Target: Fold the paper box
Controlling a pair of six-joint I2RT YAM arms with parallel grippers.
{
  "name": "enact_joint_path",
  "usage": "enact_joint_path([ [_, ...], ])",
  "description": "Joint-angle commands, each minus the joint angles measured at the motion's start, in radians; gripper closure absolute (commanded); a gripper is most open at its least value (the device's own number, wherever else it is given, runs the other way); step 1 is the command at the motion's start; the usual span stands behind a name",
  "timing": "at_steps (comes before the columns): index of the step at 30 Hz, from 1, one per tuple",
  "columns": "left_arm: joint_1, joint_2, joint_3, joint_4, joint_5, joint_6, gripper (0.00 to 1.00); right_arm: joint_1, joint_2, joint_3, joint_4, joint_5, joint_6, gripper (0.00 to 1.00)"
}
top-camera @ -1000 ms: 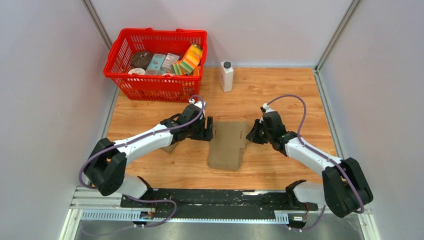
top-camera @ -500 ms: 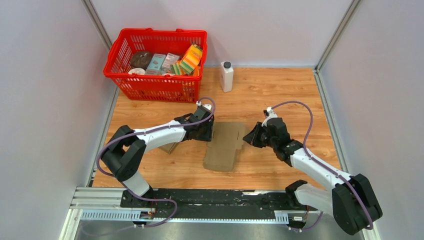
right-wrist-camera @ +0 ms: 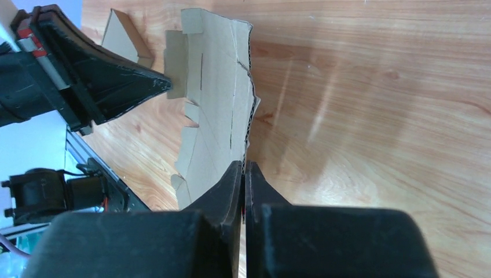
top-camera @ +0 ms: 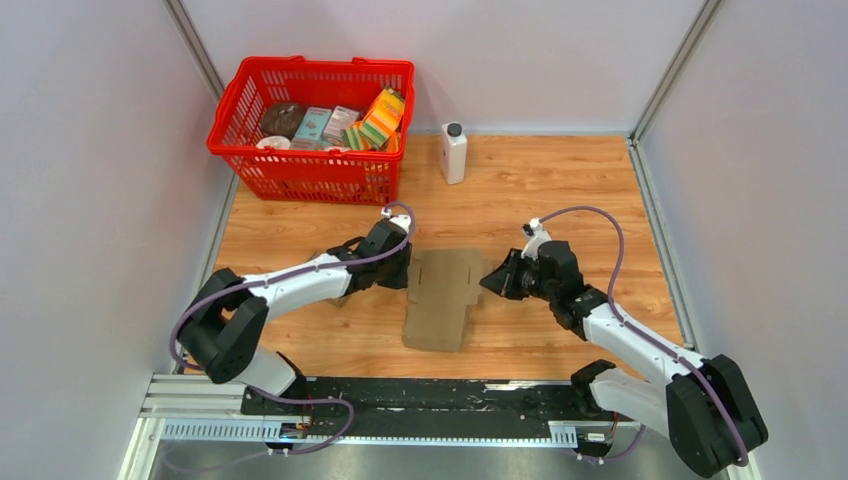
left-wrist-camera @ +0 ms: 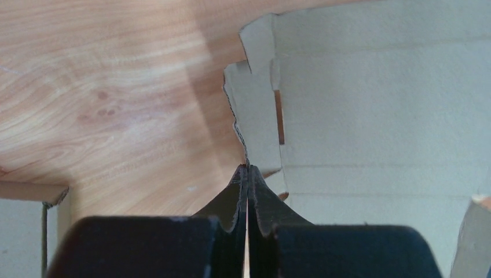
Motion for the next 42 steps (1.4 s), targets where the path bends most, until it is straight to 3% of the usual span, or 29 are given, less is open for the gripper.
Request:
enact_joint_path([
  [1,0.005,-0.178,-0.109,0.137,0.138,0.125,1.00,0.001,0.029,0.061,-0.069,-0.078,-0.131,0.92],
  [3,0.006,-0.241,-0.172,0.181,0.192,0.151,1.00,0.000,0.067,0.133,-0.132,-0.081,-0.176,0.81],
  [5,0.005,-0.327,-0.194,0.178,0.222,0.180,1.00,-0.002,0.101,0.214,-0.234,-0.069,-0.242,0.77],
  [9,0.006,-0.433,-0.200,0.103,0.250,0.221,1.00,-0.039,0.095,0.296,-0.314,-0.044,-0.311,0.37],
  [12,0.006,-0.497,-0.217,0.086,0.246,0.252,1.00,-0.042,0.101,0.363,-0.329,-0.038,-0.362,0.20],
  [20,0.005,-0.588,-0.257,0.068,0.279,0.292,1.00,-0.042,0.328,0.590,-0.360,-0.248,-0.553,0.06],
  [30,0.005,-0.594,-0.246,0.065,0.301,0.329,1.00,0.016,0.582,0.752,-0.447,-0.617,-0.771,0.04],
  [34,0.005,-0.598,-0.243,0.062,0.295,0.336,1.00,0.038,0.606,0.709,-0.387,-0.632,-0.755,0.09],
  [37,0.005,-0.617,-0.257,0.071,0.276,0.332,1.00,0.038,0.594,0.643,-0.329,-0.647,-0.710,0.16],
  [42,0.005,-0.658,-0.298,0.120,0.238,0.317,1.00,0.036,0.581,0.573,-0.227,-0.625,-0.603,0.50],
])
